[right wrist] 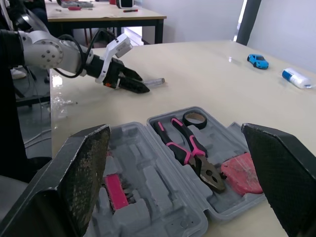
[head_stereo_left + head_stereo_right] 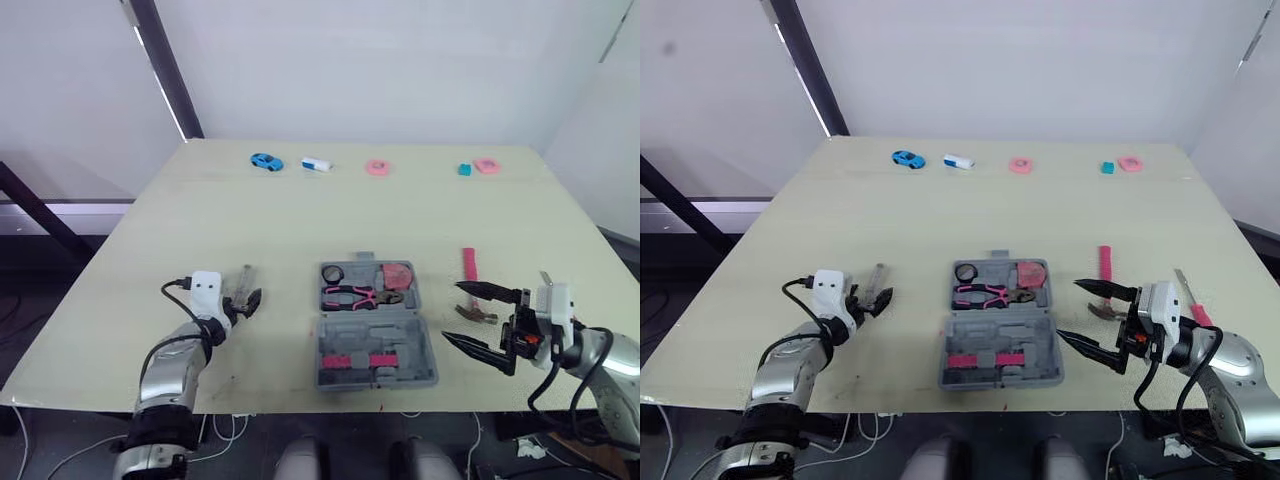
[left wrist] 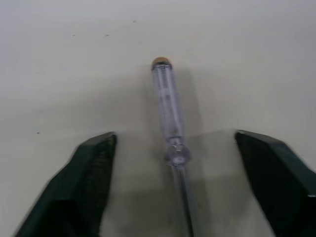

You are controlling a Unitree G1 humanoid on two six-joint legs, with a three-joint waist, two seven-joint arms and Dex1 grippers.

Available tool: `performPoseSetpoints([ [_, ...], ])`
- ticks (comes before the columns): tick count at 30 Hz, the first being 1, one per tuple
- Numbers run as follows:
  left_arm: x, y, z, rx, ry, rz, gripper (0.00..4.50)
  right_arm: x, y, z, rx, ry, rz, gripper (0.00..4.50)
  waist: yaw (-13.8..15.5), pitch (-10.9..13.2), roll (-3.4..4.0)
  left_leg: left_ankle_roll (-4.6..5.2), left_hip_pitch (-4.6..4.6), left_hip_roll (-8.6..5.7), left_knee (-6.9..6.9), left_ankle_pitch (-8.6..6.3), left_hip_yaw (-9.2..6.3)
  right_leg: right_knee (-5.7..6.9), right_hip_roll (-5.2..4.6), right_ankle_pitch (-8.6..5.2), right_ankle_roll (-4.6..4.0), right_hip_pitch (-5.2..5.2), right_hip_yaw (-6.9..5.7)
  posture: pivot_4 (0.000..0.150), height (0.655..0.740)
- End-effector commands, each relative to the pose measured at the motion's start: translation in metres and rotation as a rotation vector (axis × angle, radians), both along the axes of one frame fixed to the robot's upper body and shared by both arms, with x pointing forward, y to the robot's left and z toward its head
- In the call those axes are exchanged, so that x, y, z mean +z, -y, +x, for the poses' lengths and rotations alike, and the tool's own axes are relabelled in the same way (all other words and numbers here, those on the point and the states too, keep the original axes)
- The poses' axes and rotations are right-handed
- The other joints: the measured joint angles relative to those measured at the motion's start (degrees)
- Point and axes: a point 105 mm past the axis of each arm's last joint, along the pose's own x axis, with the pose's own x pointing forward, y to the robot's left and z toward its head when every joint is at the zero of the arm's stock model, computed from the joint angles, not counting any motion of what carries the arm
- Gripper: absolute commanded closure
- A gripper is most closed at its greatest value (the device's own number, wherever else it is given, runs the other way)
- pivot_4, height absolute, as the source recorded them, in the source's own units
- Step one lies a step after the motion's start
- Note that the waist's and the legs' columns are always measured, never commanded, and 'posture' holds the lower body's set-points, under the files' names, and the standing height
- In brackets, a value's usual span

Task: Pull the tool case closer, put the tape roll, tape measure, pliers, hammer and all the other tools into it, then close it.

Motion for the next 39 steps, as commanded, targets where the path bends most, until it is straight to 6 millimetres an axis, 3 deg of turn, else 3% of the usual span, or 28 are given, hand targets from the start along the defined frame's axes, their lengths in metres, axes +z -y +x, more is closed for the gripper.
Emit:
performPoseSetpoints([
  [1, -0.009, 0.001, -0.001, -0.037, -0.038, 0.011, 2.28, 0.009, -0.002, -0.001, 0.022, 0.038, 0.003, 0.0, 0.0, 0.0, 0.01, 0.0, 0.01, 0.0, 0.0, 0.0, 0.0, 0.02, 0.0, 0.0, 0.0, 0.0, 0.0, 0.15, 0.7395],
  [4, -0.011, 0.004, -0.004, -0.041, -0.033, -0.004, 3.86, 0.012, -0.005, -0.003, 0.044, 0.043, 0.006, 0.0, 0.0, 0.0, 0.01, 0.0, 0.02, 0.0, 0.03, 0.0, 0.02, 0.0, -0.03, -0.01, -0.02, 0.04, 0.0, 0.15, 0.7395],
  [6, -0.011, 0.003, -0.007, -0.023, -0.026, -0.013, 4.48, 0.013, -0.007, -0.004, 0.062, 0.047, 0.004, 0.0, 0.0, 0.0, 0.01, 0.0, 0.05, 0.0, 0.04, 0.0, 0.04, 0.0, -0.07, -0.01, -0.03, 0.07, 0.0, 0.15, 0.7395],
  [10, -0.008, 0.01, -0.02, -0.032, -0.006, -0.015, 4.48, 0.014, -0.01, -0.008, 0.104, 0.046, -0.005, 0.0, -0.1, 0.0, 0.01, 0.0, 0.05, 0.0, 0.04, 0.0, 0.03, 0.0, -0.09, -0.01, -0.03, 0.08, 0.0, 0.15, 0.7395],
  [20, -0.009, 0.066, -0.09, -0.037, -0.067, -0.078, 4.48, 0.01, -0.015, -0.005, 0.125, 0.041, -0.016, 0.0, -0.2, 0.0, 0.01, 0.0, 0.12, 0.1, 0.04, -0.01, -0.07, 0.0, -0.19, -0.12, -0.21, 0.07, 0.11, 0.15, 0.7395],
  [25, -0.017, 0.073, -0.108, -0.02, -0.104, -0.062, 4.48, 0.009, -0.02, -0.006, 0.145, 0.038, -0.01, 0.0, -0.1, 0.0, 0.03, 0.0, 0.12, 0.04, 0.07, 0.0, -0.09, 0.05, -0.13, -0.14, -0.19, 0.07, -0.01, 0.15, 0.7395],
  [32, -0.017, 0.076, -0.112, 0.003, -0.089, -0.102, 4.48, 0.01, -0.024, -0.006, 0.18, 0.042, -0.025, 0.0, -0.1, 0.0, 0.03, 0.01, 0.1, 0.02, 0.07, 0.0, -0.18, 0.0, -0.14, -0.15, -0.18, 0.05, 0.03, 0.15, 0.7395],
  [33, -0.015, 0.077, -0.11, 0.008, -0.071, -0.117, 4.01, 0.008, -0.024, -0.008, 0.203, 0.042, -0.049, 0.0, -0.1, 0.0, 0.03, 0.01, 0.09, 0.02, 0.07, 0.0, -0.18, 0.0, -0.14, -0.15, -0.18, 0.05, 0.03, 0.15, 0.7395],
  [34, -0.013, 0.077, -0.11, 0.009, -0.062, -0.122, 4.01, 0.006, -0.024, -0.011, 0.221, 0.04, -0.073, 0.0, 0.0, 0.0, 0.03, 0.01, 0.09, 0.02, 0.07, 0.0, -0.19, 0.0, -0.13, -0.15, -0.18, 0.05, 0.02, 0.15, 0.7395],
  [35, -0.012, 0.077, -0.11, 0.009, -0.057, -0.124, 3.37, 0.004, -0.024, -0.012, 0.234, 0.039, -0.089, 0.0, 0.0, 0.0, 0.01, 0.01, 0.07, 0.01, 0.07, 0.0, -0.19, 0.0, -0.14, -0.15, -0.19, 0.04, 0.02, 0.15, 0.7395],
  [36, -0.011, 0.077, -0.11, 0.008, -0.053, -0.123, 3.12, 0.003, -0.024, -0.013, 0.241, 0.034, -0.099, 0.0, 0.0, 0.0, 0.01, 0.01, 0.06, 0.01, 0.07, 0.0, -0.19, -0.01, -0.14, -0.14, -0.2, 0.04, 0.01, 0.15, 0.7395],
  [39, -0.006, 0.074, -0.111, 0.001, -0.037, -0.12, 1.76, -0.001, -0.023, -0.015, 0.254, 0.016, -0.12, 0.0, -0.1, 0.0, 0.01, 0.01, 0.06, 0.01, 0.07, 0.0, -0.19, 0.0, -0.13, -0.14, -0.2, 0.04, 0.01, 0.15, 0.7395],
])
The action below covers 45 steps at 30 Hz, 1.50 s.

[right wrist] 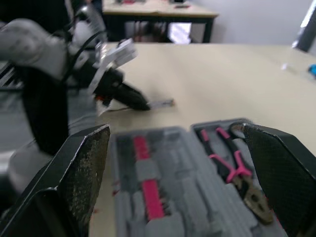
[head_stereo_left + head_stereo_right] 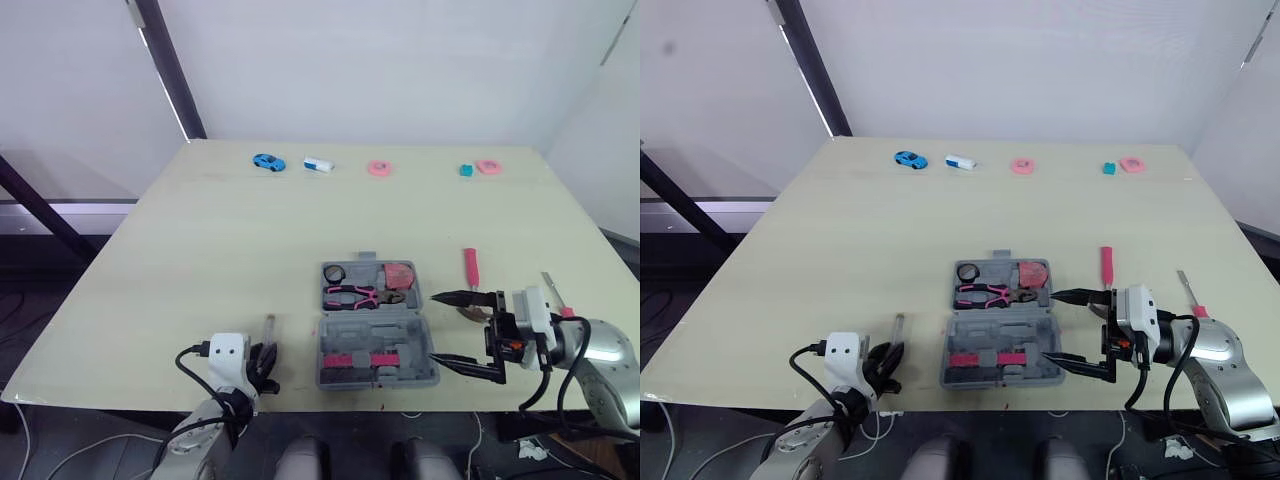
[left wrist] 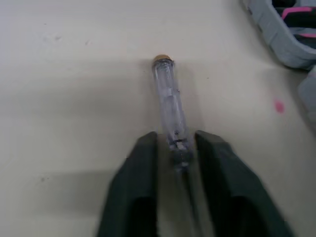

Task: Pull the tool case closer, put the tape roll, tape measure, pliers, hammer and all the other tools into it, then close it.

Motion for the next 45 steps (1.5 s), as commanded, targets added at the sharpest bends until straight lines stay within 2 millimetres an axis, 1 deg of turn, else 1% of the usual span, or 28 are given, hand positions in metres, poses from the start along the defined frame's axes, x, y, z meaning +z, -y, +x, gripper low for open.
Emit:
performPoseSetpoints([
  [1, 0.015, -0.004, 0.0, -0.008, 0.063, 0.005, 0.92, 0.001, 0.0, -0.005, 0.03, 0.012, -0.027, 0.0, -0.1, 0.0, 0.0, 0.0, 0.0, 0.01, 0.0, 0.0, 0.0, 0.0, 0.01, 0.0, 0.0, 0.0, 0.0, 0.15, 0.7395],
  [2, 0.018, -0.005, 0.0, -0.014, 0.075, 0.006, 0.7, 0.0, 0.001, -0.006, 0.031, 0.01, -0.031, 0.0, -0.1, 0.0, 0.0, 0.0, 0.0, 0.01, 0.0, 0.0, 0.0, 0.0, 0.02, 0.0, 0.0, -0.01, 0.0, 0.15, 0.7395],
  [3, 0.023, -0.004, 0.001, -0.031, 0.092, 0.01, 0.3, -0.001, 0.001, -0.007, 0.03, 0.006, -0.033, 0.0, -0.1, 0.0, 0.0, 0.0, 0.01, 0.02, 0.0, 0.0, 0.0, 0.01, 0.02, -0.01, 0.01, -0.02, 0.01, 0.15, 0.7395],
  [4, 0.027, -0.004, 0.001, -0.044, 0.104, 0.013, 0.11, -0.001, 0.001, -0.007, 0.03, 0.004, -0.034, 0.0, -0.1, 0.0, -0.04, 0.0, 0.01, 0.02, 0.0, 0.0, 0.0, 0.01, 0.03, -0.02, 0.02, -0.02, 0.0, 0.15, 0.7395],
  [8, 0.045, -0.012, 0.002, -0.083, 0.14, 0.042, 0.11, -0.002, 0.0, -0.007, 0.023, 0.005, -0.033, 0.0, -0.1, 0.1, -0.09, 0.0, -0.01, 0.04, 0.0, 0.0, -0.04, 0.01, 0.03, -0.02, 0.02, -0.03, 0.0, 0.15, 0.7395],
  [10, 0.055, -0.017, 0.003, -0.131, 0.152, 0.06, 0.11, -0.002, 0.0, -0.006, 0.017, 0.007, -0.033, 0.0, 0.0, 0.1, -0.09, 0.0, -0.01, 0.04, 0.0, 0.0, -0.06, 0.01, 0.03, -0.02, 0.02, -0.04, 0.0, 0.15, 0.7395],
  [13, 0.067, -0.022, 0.013, -0.368, 0.131, 0.126, 0.11, -0.003, -0.003, -0.004, 0.012, 0.009, -0.028, 0.0, 0.1, 0.1, -0.1, -0.01, -0.01, 0.04, 0.0, 0.0, -0.03, 0.06, 0.05, -0.02, 0.0, -0.06, -0.02, 0.15, 0.7395],
  [15, 0.074, -0.027, 0.024, -0.566, 0.111, 0.206, 0.11, -0.003, -0.004, -0.003, 0.011, 0.013, -0.027, 0.0, 0.2, 0.1, 0.01, -0.02, -0.02, 0.08, 0.02, 0.01, 0.03, 0.06, 0.12, -0.04, -0.01, -0.11, -0.14, 0.15, 0.7395],
  [16, 0.076, -0.029, 0.026, -0.625, 0.1, 0.233, 0.11, -0.003, -0.005, -0.002, 0.011, 0.014, -0.026, 0.0, 0.1, 0.2, 0.06, -0.02, -0.02, 0.06, 0.02, 0.01, 0.03, 0.07, 0.12, -0.05, 0.0, -0.09, -0.16, 0.15, 0.7395],
  [17, 0.079, -0.029, 0.029, -0.744, 0.085, 0.278, 0.11, -0.003, -0.006, -0.002, 0.009, 0.017, -0.025, 0.0, 0.1, 0.2, 0.1, -0.03, -0.02, 0.08, 0.02, 0.01, 0.07, 0.04, 0.12, -0.05, 0.01, -0.11, -0.14, 0.15, 0.7395],
  [20, 0.086, -0.03, 0.033, -1.083, 0.039, 0.443, 0.11, -0.003, -0.006, -0.003, 0.004, 0.021, -0.023, 0.0, 0.0, 0.2, 0.11, -0.03, -0.08, 0.05, -0.01, 0.01, 0.22, -0.04, 0.08, 0.01, -0.07, -0.11, -0.08, 0.15, 0.7395],
  [23, 0.091, -0.028, 0.034, -1.333, 0.01, 0.529, 0.11, -0.004, -0.007, -0.003, 0.0, 0.021, -0.023, 0.0, -0.1, 0.3, 0.12, -0.03, -0.16, 0.05, -0.11, 0.0, 0.28, -0.24, 0.08, 0.02, -0.09, -0.11, -0.09, 0.15, 0.7395],
  [24, 0.092, -0.028, 0.033, -1.406, -0.003, 0.553, 0.11, -0.004, -0.007, -0.003, -0.002, 0.022, -0.022, 0.0, 0.0, 0.3, 0.13, -0.03, -0.17, 0.06, -0.13, -0.01, 0.32, -0.3, 0.08, 0.02, -0.09, -0.12, -0.07, 0.15, 0.7395],
  [27, 0.087, -0.031, 0.034, -1.63, -0.047, 0.712, 0.11, -0.002, -0.008, -0.001, -0.008, 0.026, -0.02, 0.0, 0.1, 0.3, 0.09, -0.02, -0.23, 0.07, -0.12, -0.01, 0.29, -0.33, 0.21, 0.01, -0.07, -0.12, -0.05, 0.15, 0.7395],
  [31, 0.081, -0.036, 0.047, -1.821, -0.108, 0.946, 0.11, -0.001, -0.007, 0.0, -0.01, 0.028, -0.022, 0.0, 0.1, 0.3, 0.06, -0.01, -0.2, 0.08, -0.08, -0.01, 0.23, -0.23, 0.28, 0.02, -0.07, -0.1, 0.0, 0.15, 0.7395],
  [33, 0.082, -0.033, 0.056, -1.951, -0.11, 1.098, 0.11, 0.0, -0.006, 0.001, -0.01, 0.029, -0.022, 0.0, 0.1, 0.3, -0.03, -0.01, -0.2, 0.08, -0.02, -0.01, 0.22, -0.19, 0.4, 0.02, -0.06, -0.07, 0.13, 0.15, 0.7395],
  [34, 0.082, -0.03, 0.06, -1.992, -0.104, 1.141, 0.11, 0.0, -0.006, 0.001, -0.01, 0.029, -0.022, 0.0, 0.1, 0.4, -0.03, -0.01, -0.22, 0.07, 0.06, 0.0, 0.26, -0.12, 0.47, 0.02, -0.06, -0.07, 0.23, 0.15, 0.7395],
  [37, 0.083, -0.018, 0.067, -2.093, -0.055, 1.208, 0.11, 0.0, -0.005, 0.0, -0.012, 0.028, -0.022, 0.0, 0.3, 0.4, -0.1, -0.01, -0.23, 0.05, 0.1, 0.0, 0.24, -0.1, 0.49, 0.02, -0.05, -0.05, 0.29, 0.15, 0.7395],
  [40, 0.077, -0.011, 0.068, -2.222, -0.021, 1.285, 0.11, 0.001, -0.004, 0.0, -0.016, 0.026, -0.024, 0.0, 0.1, 0.4, -0.13, 0.0, -0.26, 0.05, 0.14, 0.0, 0.26, -0.1, 0.5, 0.03, -0.04, -0.05, 0.34, 0.15, 0.7395],
  [45, 0.07, -0.01, 0.071, -2.345, -0.042, 1.383, 0.11, 0.0, -0.001, 0.0, -0.029, 0.03, -0.028, 0.0, 0.0, 0.4, -0.19, 0.0, -0.26, 0.07, 0.14, 0.0, 0.22, -0.06, 0.59, 0.15, 0.16, -0.07, 0.37, 0.15, 0.7395],
])
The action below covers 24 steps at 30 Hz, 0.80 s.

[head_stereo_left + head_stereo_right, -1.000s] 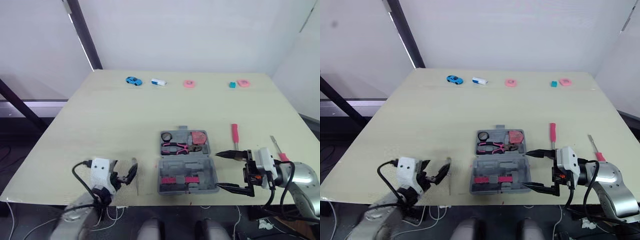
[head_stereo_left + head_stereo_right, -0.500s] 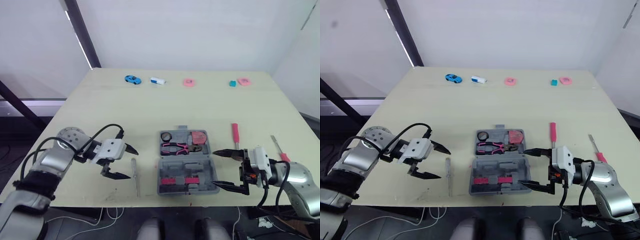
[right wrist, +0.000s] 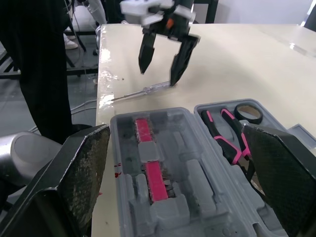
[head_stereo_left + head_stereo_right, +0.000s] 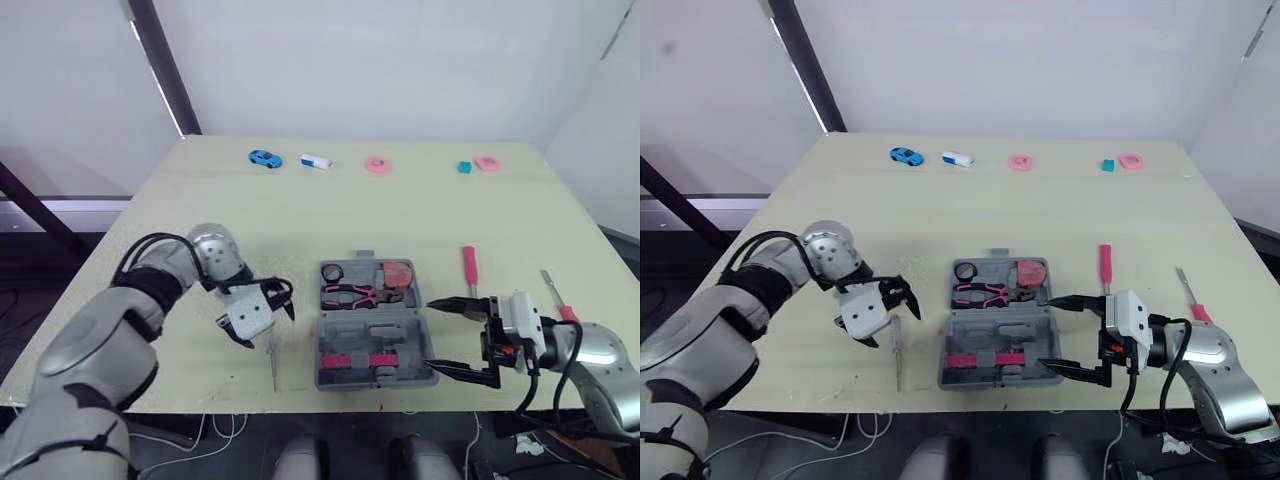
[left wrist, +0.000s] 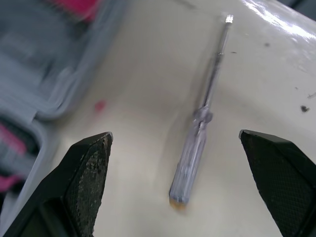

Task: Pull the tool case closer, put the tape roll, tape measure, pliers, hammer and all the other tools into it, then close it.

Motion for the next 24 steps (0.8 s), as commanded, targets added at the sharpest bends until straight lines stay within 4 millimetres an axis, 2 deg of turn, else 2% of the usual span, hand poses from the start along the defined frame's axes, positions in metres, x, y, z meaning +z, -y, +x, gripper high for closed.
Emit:
performPoseSetpoints([
  [1, 0.003, -0.008, 0.003, -0.063, 0.009, 0.099, 0.11, 0.009, 0.002, -0.002, -0.002, 0.043, 0.007, 0.0, 0.0, 0.0, -0.02, 0.0, 0.0, 0.0, 0.0, 0.0, -0.01, 0.01, 0.01, 0.0, 0.0, 0.0, 0.0, 0.15, 0.7395],
  [6, -0.003, 0.004, 0.009, -0.086, 0.024, 0.093, 0.11, 0.008, 0.001, -0.002, -0.007, 0.044, 0.005, 0.0, 0.1, 0.0, -0.06, 0.0, -0.05, 0.0, 0.15, 0.0, -0.02, 0.05, -0.01, -0.1, -0.18, 0.01, 0.03, 0.15, 0.7395],
  [11, -0.014, 0.004, 0.003, -0.112, -0.012, 0.108, 0.11, 0.007, 0.002, -0.002, -0.013, 0.045, 0.001, 0.0, 0.0, 0.1, -0.12, 0.01, -0.05, 0.0, 0.18, 0.0, -0.04, 0.14, 0.01, -0.09, -0.17, 0.0, 0.04, 0.15, 0.7395],
  [15, -0.019, 0.003, 0.0, -0.127, -0.025, 0.115, 1.05, 0.006, 0.001, -0.002, -0.015, 0.047, -0.002, 0.0, 0.0, 0.1, -0.12, 0.01, -0.04, 0.0, 0.19, 0.0, -0.05, 0.16, 0.02, -0.09, -0.16, 0.0, 0.04, 0.15, 0.7395],
  [17, -0.021, 0.004, -0.002, -0.13, -0.03, 0.109, 2.07, 0.006, 0.001, -0.002, -0.015, 0.048, -0.003, 0.0, 0.0, 0.1, -0.13, 0.01, -0.04, 0.0, 0.2, 0.0, -0.04, 0.16, 0.01, -0.09, -0.16, 0.0, 0.04, 0.15, 0.7395],
  [18, -0.022, 0.003, -0.002, -0.134, -0.029, 0.113, 2.36, 0.006, 0.001, -0.002, -0.014, 0.048, -0.004, 0.0, 0.0, 0.1, -0.12, 0.01, -0.04, 0.0, 0.21, 0.0, -0.05, 0.16, 0.01, -0.09, -0.16, 0.01, 0.04, 0.15, 0.7395],
  [20, -0.023, 0.001, -0.002, -0.141, -0.025, 0.128, 3.6, 0.006, 0.001, -0.001, -0.013, 0.049, -0.005, 0.0, 0.1, 0.1, -0.13, 0.01, -0.04, 0.0, 0.24, 0.0, -0.05, 0.18, 0.01, -0.09, -0.16, 0.01, 0.04, 0.15, 0.7395],
  [22, -0.022, -0.001, -0.001, -0.146, -0.018, 0.14, 4.44, 0.006, 0.0, -0.001, -0.011, 0.05, -0.006, 0.0, 0.1, 0.1, -0.13, 0.01, -0.04, 0.0, 0.25, 0.0, -0.05, 0.19, 0.01, -0.08, -0.16, 0.01, 0.04, 0.15, 0.7395],
  [24, -0.021, -0.004, 0.0, -0.15, -0.005, 0.152, 4.49, 0.005, 0.0, -0.001, -0.009, 0.05, -0.006, 0.0, 0.1, 0.1, -0.13, 0.01, -0.03, 0.0, 0.26, 0.0, -0.05, 0.22, 0.01, -0.08, -0.16, 0.01, 0.04, 0.15, 0.7395],
])
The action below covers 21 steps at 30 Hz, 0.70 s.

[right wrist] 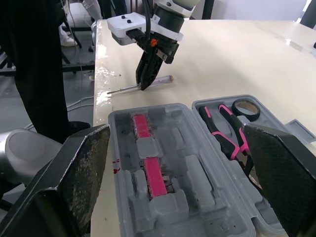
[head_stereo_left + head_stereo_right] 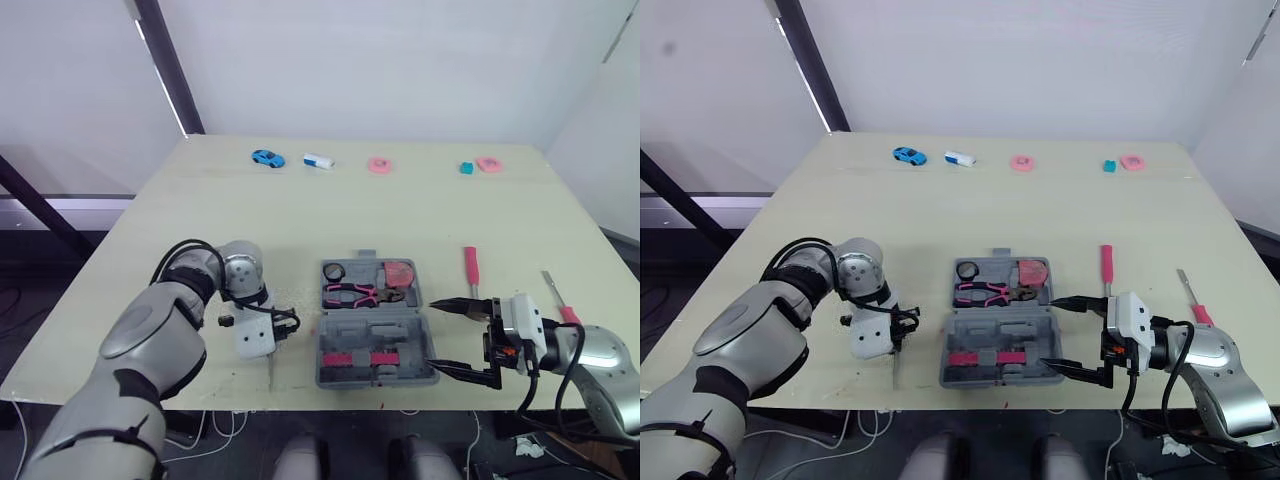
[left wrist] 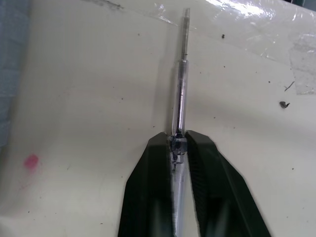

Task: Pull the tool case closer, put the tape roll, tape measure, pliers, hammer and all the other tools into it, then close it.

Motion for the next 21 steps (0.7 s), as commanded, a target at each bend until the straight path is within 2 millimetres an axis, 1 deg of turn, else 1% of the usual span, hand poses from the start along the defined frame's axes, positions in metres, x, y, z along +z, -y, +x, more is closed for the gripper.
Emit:
performPoseSetpoints([
  [1, 0.005, -0.008, 0.003, -0.001, 0.032, 0.022, 4.49, 0.008, -0.002, -0.002, 0.017, 0.047, 0.002, 0.0, 0.0, 0.0, 0.0, 0.0, 0.01, 0.0, 0.01, 0.0, 0.0, 0.03, 0.0, 0.0, 0.0, 0.0, 0.0, 0.15, 0.7395],
  [6, 0.015, -0.007, 0.011, 0.018, 0.083, -0.023, 4.49, 0.007, -0.003, -0.002, 0.02, 0.047, 0.002, 0.0, -0.1, 0.0, 0.0, 0.0, 0.04, 0.02, 0.07, 0.0, -0.01, 0.1, 0.02, -0.01, -0.01, 0.0, 0.0, 0.15, 0.7395],
  [9, 0.033, -0.001, 0.021, 0.147, 0.118, -0.134, 4.49, 0.007, -0.003, -0.003, 0.018, 0.048, 0.002, 0.0, 0.0, 0.0, 0.0, 0.0, 0.01, 0.03, 0.09, 0.0, -0.02, 0.11, 0.02, -0.01, -0.01, 0.0, 0.0, 0.15, 0.7395],
  [12, 0.054, -0.004, 0.028, 0.292, 0.133, -0.211, 4.49, 0.006, -0.002, -0.003, 0.016, 0.046, 0.002, 0.0, -0.1, 0.0, -0.01, 0.0, -0.01, 0.04, 0.12, 0.0, -0.01, 0.1, 0.01, 0.0, -0.02, -0.01, -0.01, 0.15, 0.7395],
  [14, 0.065, -0.008, 0.03, 0.369, 0.146, -0.257, 4.49, 0.006, -0.002, -0.002, 0.016, 0.045, 0.002, 0.0, -0.1, 0.0, 0.0, 0.0, -0.01, 0.05, 0.13, 0.0, 0.0, 0.12, 0.01, -0.01, -0.01, -0.01, -0.01, 0.15, 0.7395],
  [17, 0.074, -0.011, 0.036, 0.508, 0.188, -0.358, 4.49, 0.006, -0.004, 0.0, 0.022, 0.046, 0.006, 0.0, -0.3, 0.0, 0.01, 0.0, 0.02, 0.06, 0.13, 0.0, 0.01, 0.14, 0.02, 0.0, 0.0, 0.0, 0.01, 0.15, 0.7395],
  [21, 0.079, -0.011, 0.04, 0.696, 0.218, -0.479, 4.49, 0.005, -0.006, 0.001, 0.031, 0.047, 0.008, 0.0, -0.2, 0.0, 0.01, 0.0, 0.05, 0.08, 0.15, 0.01, 0.01, 0.19, 0.04, 0.08, 0.16, 0.0, 0.0, 0.15, 0.7395],
])
